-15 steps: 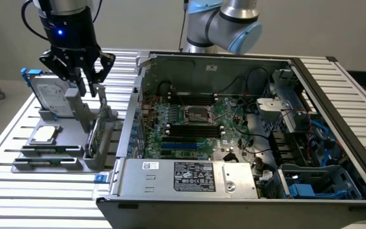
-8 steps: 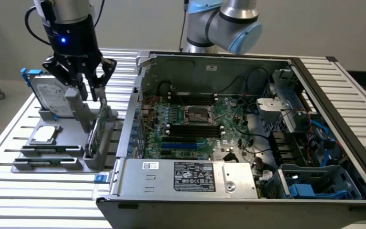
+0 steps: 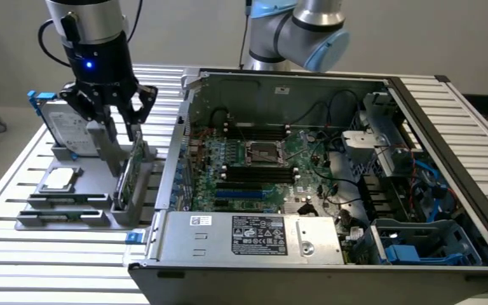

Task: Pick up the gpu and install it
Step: 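Pick up the gpu and move the gpu toward the slot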

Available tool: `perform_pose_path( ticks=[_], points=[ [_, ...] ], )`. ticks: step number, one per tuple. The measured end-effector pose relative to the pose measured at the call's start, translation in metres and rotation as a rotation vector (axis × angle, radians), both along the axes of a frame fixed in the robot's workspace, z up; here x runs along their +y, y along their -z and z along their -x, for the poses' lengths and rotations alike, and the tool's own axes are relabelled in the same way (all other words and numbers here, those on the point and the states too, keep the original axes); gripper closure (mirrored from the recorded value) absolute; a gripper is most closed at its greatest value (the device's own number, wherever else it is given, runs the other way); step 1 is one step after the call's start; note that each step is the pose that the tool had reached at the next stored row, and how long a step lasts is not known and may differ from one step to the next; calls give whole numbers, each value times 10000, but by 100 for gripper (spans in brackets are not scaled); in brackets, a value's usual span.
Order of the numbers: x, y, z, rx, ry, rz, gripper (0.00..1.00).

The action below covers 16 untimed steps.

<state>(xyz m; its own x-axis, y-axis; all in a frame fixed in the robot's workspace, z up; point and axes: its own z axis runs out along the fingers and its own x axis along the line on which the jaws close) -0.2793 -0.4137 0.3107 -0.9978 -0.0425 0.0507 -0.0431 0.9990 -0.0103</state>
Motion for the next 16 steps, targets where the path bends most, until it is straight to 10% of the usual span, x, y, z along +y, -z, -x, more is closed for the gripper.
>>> perform_pose_path(
  ticks=[16],
  points=[
    [-60,291,0,0,-78,1,62]
  ],
)
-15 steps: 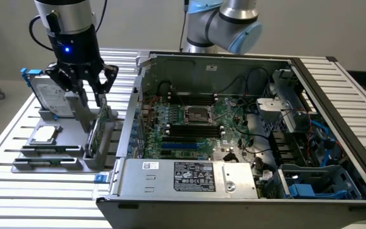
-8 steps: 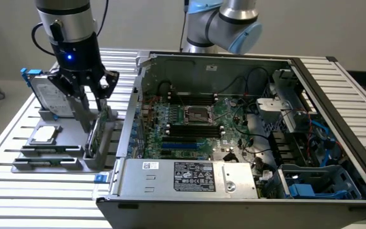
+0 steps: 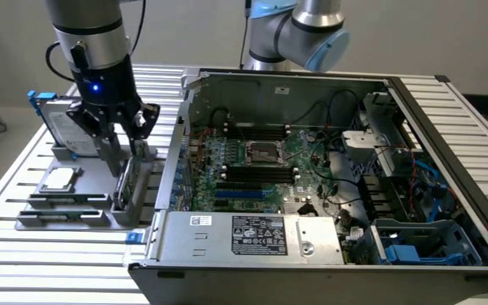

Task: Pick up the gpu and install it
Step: 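Pick up the gpu and move the gpu toward the slot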

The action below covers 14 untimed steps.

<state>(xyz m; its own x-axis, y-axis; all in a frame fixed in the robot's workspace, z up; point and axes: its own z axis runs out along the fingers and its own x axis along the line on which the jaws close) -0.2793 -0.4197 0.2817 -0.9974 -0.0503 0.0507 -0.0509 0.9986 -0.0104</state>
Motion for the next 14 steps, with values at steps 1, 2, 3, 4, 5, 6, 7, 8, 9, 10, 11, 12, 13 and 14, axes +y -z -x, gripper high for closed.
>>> perform_pose_path(
  ticks=[1,2,3,4,5,6,7,8,9,10,11,12,13,14],
  points=[
    [-5,18,1,0,0,0,62],
    [-14,35,4,1,0,0,62],
    [-24,55,8,0,0,0,62],
    [-33,73,13,-1,0,-1,62],
    [-42,91,17,-1,0,-1,62],
    [-49,109,22,-1,0,0,62],
    [-56,127,26,1,1,0,62],
    [-64,140,27,1,0,1,62],
    [-69,142,27,5,-1,1,62],
    [-75,144,27,7,0,0,62],
    [-79,149,27,7,0,-1,62],
    [-79,163,31,7,2,-2,62],
    [-80,176,33,8,1,-3,62],
    [-81,189,35,8,-1,-5,62]
  ],
)
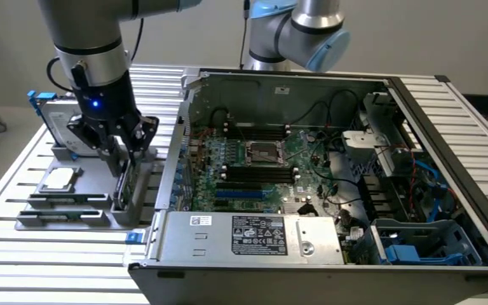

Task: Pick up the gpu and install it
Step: 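Pick up the gpu and move the gpu toward the slot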

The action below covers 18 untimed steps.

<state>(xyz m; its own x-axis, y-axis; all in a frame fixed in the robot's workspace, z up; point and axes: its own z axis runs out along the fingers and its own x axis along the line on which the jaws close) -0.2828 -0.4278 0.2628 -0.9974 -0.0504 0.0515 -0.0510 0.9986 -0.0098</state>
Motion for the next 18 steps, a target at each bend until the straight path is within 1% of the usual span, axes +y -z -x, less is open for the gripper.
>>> perform_pose_path(
  ticks=[8,12,15,18],
  points=[
    [0,111,19,0,0,-18,62],
    [13,125,23,1,3,-25,62],
    [33,133,27,0,7,-27,62],
    [40,142,27,1,6,-29,62]
  ],
)
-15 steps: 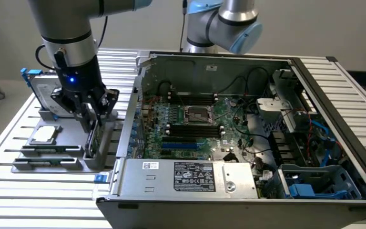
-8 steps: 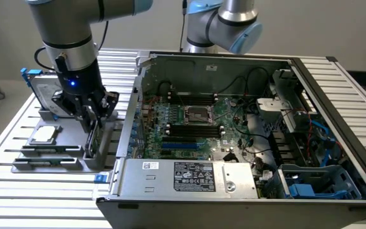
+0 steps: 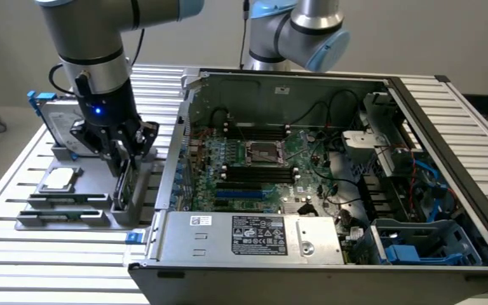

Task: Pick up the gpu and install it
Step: 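Pick up the gpu and move the gpu toward the slot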

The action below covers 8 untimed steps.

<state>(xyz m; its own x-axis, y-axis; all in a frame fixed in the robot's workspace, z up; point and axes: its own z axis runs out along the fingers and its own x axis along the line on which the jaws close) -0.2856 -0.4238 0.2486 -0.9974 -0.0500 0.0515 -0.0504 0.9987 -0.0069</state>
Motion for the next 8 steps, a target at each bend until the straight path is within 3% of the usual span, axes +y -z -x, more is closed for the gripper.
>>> perform_pose_path(
  ticks=[8],
  points=[
    [9,20,4,-1,133,-11,62]
  ],
)
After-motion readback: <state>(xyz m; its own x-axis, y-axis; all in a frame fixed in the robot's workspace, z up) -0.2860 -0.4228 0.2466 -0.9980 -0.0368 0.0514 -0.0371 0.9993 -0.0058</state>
